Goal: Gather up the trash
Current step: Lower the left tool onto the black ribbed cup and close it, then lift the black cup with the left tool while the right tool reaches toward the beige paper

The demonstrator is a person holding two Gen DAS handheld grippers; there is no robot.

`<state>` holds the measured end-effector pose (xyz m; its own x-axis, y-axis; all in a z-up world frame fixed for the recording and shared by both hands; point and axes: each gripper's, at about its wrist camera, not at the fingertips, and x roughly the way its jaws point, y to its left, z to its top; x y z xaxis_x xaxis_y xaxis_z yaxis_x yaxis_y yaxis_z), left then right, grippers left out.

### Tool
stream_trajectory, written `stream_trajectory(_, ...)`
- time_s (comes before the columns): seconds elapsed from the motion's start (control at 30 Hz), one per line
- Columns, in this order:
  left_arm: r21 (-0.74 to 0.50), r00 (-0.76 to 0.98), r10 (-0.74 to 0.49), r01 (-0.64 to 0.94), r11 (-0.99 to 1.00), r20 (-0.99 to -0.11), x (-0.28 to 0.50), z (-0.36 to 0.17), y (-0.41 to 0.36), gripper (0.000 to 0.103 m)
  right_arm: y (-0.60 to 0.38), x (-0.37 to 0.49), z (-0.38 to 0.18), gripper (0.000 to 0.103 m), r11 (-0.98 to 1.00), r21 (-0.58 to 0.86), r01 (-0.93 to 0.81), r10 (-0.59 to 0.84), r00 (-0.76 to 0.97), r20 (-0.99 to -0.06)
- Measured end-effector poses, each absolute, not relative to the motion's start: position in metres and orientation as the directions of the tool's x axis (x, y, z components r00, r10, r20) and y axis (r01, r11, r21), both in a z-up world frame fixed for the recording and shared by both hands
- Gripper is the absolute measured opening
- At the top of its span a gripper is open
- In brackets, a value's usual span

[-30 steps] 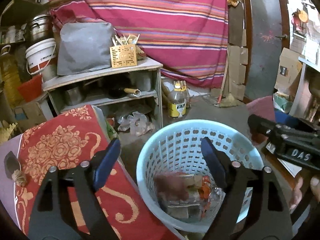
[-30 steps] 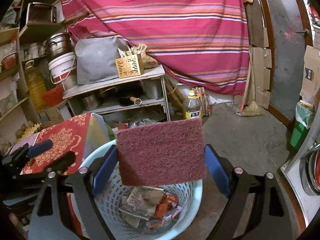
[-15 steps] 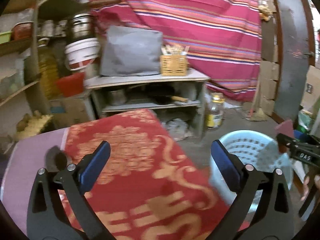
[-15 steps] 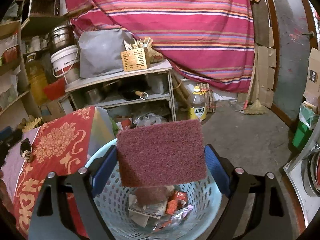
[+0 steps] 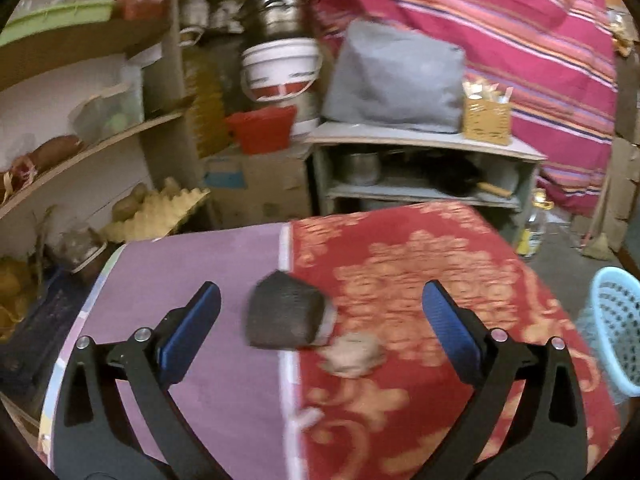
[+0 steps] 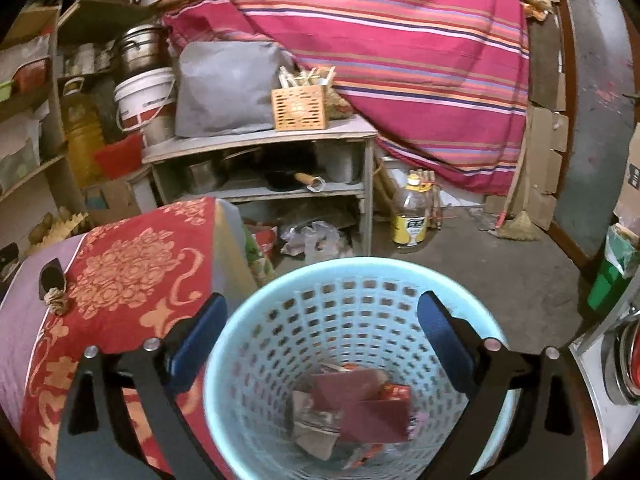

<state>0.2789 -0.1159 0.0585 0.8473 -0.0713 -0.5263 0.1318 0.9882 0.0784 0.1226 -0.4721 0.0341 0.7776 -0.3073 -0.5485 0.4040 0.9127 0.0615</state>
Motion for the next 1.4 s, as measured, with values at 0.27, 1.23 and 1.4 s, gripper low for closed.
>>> stream_trajectory(0.27,0.022,0.771,-0.121,0.172,0.985,-0.626,0.329,0.023,-0.064,0.097,-0.425,0.157,0.029,0.094,0.934,0.049,0.354,-0.263,0.773,-0.577)
stream_trajectory(1.23,0.031,0.775,-0.132,0.192,0.981,-0.618,0.311,0.022,-0.017,0.07,-0.27,0.227,0.031,0.098,0.992,-0.002,0.129,-0.106,0.801,-0.59)
stream_trajectory(1.4,0.01,0.804,-0.073,0.098,0.995,-0.59,0.271,0.031,0.017,0.07,-0.237,0.241,0.026,0.098,0.997,0.007,0.081,-0.061,0.802,-0.594)
